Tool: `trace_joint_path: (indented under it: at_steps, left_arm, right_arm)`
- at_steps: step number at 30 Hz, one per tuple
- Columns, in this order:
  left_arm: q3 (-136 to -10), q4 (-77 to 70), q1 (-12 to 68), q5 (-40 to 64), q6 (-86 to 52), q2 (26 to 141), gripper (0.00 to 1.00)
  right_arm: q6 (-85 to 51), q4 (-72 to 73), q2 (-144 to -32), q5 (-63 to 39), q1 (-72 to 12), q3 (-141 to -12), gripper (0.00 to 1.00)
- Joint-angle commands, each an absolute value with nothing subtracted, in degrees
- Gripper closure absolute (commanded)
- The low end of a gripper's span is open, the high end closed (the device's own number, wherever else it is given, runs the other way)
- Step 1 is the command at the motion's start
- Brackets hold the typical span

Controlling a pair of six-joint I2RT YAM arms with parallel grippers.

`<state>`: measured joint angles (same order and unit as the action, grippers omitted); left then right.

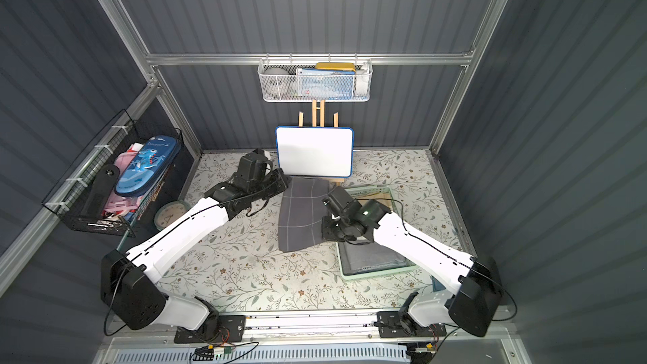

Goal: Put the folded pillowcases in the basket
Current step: Place the pillowcase in the basket.

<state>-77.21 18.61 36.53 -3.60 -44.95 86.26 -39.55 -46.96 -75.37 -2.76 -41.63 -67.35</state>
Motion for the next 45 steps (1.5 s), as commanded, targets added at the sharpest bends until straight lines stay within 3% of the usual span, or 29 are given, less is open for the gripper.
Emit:
trace_joint_path:
  at_steps: [1, 6, 12, 32, 33, 34, 37, 39, 44, 45]
  left_arm:
    - [-80.49, 17.76, 41.37, -2.95, -45.42, 92.4, 1.0]
    - [-89.66, 16.11, 46.82, -1.95, -44.34, 102.69, 1.0]
    - [-88.63, 12.28, 48.74, -0.56, -44.6, 107.47, 1.0]
    - [-92.48, 12.88, 47.99, -0.76, -44.18, 121.35, 1.0]
    - [-92.8, 13.53, 47.99, -0.79, -44.31, 121.46, 0.99]
    - [-93.11, 14.1, 48.0, -0.74, -44.46, 121.47, 0.89]
    - [-93.78, 15.37, 47.99, -2.07, -44.38, 120.68, 0.56]
    - [-93.82, 15.77, 48.05, -3.26, -44.24, 119.81, 0.4]
    - [-97.41, 21.21, 48.11, -8.5, -43.53, 119.26, 0.14]
    - [-97.47, 22.03, 48.11, -9.62, -43.7, 118.61, 0.02]
  right_arm:
    - [-36.76, -55.47, -69.92, 4.5, -34.08, -64.56, 1.0]
    - [-31.82, -60.89, -63.64, 6.47, -20.38, -62.04, 1.0]
    - [-29.78, -59.56, -62.08, 1.22, -8.96, -55.9, 1.0]
    - [-35.03, -56.49, -65.96, 2.32, -6.33, -51.85, 1.0]
    - [-35.08, -56.5, -66.08, 1.34, -6.33, -52.81, 0.87]
    - [-35.03, -56.64, -66.09, 0.97, -6.33, -53.19, 0.75]
    - [-34.41, -56.2, -65.92, 1.21, -6.34, -51.88, 0.56]
    - [-35.19, -56.88, -65.7, 1.76, -6.31, -51.77, 0.53]
    - [-36.3, -58.32, -63.44, 5.08, -6.32, -53.03, 0.49]
    - [-36.21, -58.61, -62.75, 5.72, -6.28, -53.31, 0.48]
